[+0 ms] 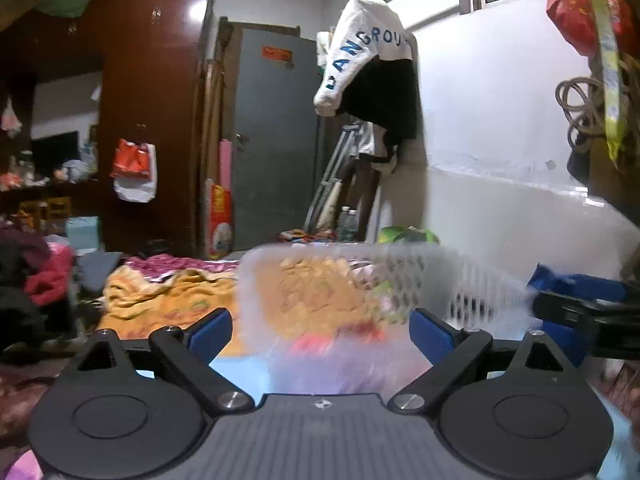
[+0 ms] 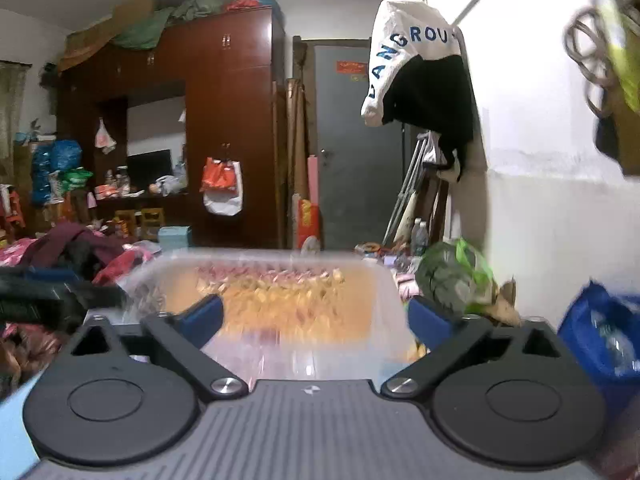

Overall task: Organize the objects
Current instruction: 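Lower both items into the white basket and open both grippers, then grasp the pink box with the left gripper while the right grasps the purple barcode box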

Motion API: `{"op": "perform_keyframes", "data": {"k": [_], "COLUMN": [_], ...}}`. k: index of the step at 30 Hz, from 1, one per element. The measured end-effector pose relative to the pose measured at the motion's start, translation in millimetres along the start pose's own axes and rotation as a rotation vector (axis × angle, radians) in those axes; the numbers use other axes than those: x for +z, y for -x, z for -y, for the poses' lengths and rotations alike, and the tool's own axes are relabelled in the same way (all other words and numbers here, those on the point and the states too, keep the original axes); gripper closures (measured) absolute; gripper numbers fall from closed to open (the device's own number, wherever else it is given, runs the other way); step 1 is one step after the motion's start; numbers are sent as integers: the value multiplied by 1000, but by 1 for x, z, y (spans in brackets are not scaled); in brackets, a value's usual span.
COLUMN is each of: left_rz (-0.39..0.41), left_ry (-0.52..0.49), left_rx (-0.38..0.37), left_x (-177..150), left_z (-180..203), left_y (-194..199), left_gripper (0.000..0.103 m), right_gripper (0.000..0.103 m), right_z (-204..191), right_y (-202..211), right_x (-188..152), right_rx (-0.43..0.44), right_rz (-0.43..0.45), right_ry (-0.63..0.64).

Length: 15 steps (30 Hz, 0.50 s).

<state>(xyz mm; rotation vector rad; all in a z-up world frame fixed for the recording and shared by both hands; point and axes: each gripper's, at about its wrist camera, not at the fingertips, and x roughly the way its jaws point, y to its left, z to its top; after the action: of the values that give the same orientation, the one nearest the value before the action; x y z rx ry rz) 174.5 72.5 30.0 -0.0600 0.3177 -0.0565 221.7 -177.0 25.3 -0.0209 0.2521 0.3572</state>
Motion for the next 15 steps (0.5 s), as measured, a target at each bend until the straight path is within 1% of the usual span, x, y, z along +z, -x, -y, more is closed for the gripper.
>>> {"op": "perform_keyframes", "data": {"k": [2, 4, 6, 9, 11, 12, 13, 15], "left_rz": [4, -9, -24, -47, -48, -59, -75, -91], "left_ry": [-1, 19, 47, 70, 75, 77, 75, 72], "left_rx": [-4, 7, 9, 17, 43, 54, 56, 53], "left_x": [-28, -46, -60, -71, -76, -78, -79, -81], "left_z": [-9, -17, -24, -28, -28, -28, -28, -29], "left_y": [22, 32, 38, 42, 41, 39, 36, 30], "left_gripper": [6, 6, 6, 6, 6, 6, 6, 6], "right_gripper": [1, 1, 1, 1, 4, 8, 15, 18], "right_z": [9, 18, 23, 16, 10, 9, 9, 8], "right_y": [19, 26, 31, 36, 33, 31, 29, 23], "right_x": [-32, -58, -71, -78, -80, -83, -84, -86], "right_rx": [-4, -5, -6, -10, -28, -28, -22, -8], "right_rz": [-19, -74, -102, -114, -137, -151, -162, -189], "right_ry": [-40, -95, -139, -122, -86, -78, -81, -84]}}
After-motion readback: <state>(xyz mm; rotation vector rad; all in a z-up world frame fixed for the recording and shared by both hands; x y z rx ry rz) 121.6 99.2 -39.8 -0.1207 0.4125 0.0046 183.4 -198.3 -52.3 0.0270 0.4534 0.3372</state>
